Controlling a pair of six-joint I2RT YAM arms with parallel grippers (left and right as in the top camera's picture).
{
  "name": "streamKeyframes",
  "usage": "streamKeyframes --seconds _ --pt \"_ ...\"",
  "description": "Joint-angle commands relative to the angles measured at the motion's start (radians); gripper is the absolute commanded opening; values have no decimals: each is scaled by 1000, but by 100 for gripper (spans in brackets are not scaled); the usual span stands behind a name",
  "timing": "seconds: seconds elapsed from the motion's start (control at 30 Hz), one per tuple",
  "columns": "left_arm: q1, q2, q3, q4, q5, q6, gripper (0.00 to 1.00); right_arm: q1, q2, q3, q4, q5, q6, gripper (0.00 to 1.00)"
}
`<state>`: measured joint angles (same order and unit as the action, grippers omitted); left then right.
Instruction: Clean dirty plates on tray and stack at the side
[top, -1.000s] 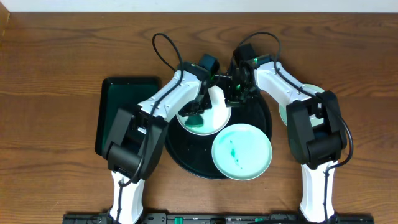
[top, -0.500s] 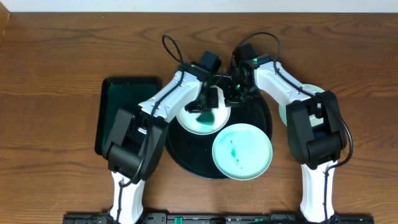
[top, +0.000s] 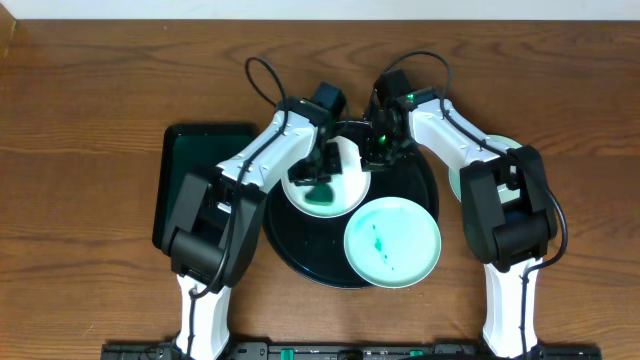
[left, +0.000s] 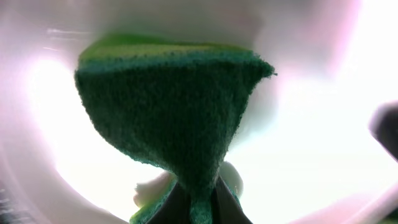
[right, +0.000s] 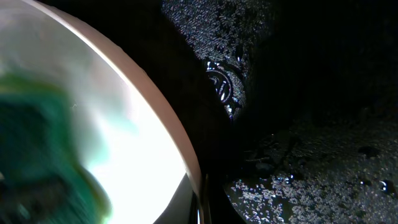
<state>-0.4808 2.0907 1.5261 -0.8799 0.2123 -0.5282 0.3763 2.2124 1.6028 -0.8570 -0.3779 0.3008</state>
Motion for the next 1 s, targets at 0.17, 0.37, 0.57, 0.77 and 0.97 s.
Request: streamKeyframes --seconds 0.17,0.37,0.57,0.77,0.97 --pt "-74 21 -19 120 -13 38 7 3 62 -14 2 71 12 1" --pt "-46 21 -19 174 -323 -31 7 3 62 -14 1 71 7 1" --pt "40 21 -19 11 -480 -31 7 3 62 -15 2 71 -2 1" --pt "111 -53 0 -82 -301 23 7 3 62 -15 1 71 -2 1" --pt "147 -259 12 -117 -293 71 7 6 62 -15 1 78 -2 1"
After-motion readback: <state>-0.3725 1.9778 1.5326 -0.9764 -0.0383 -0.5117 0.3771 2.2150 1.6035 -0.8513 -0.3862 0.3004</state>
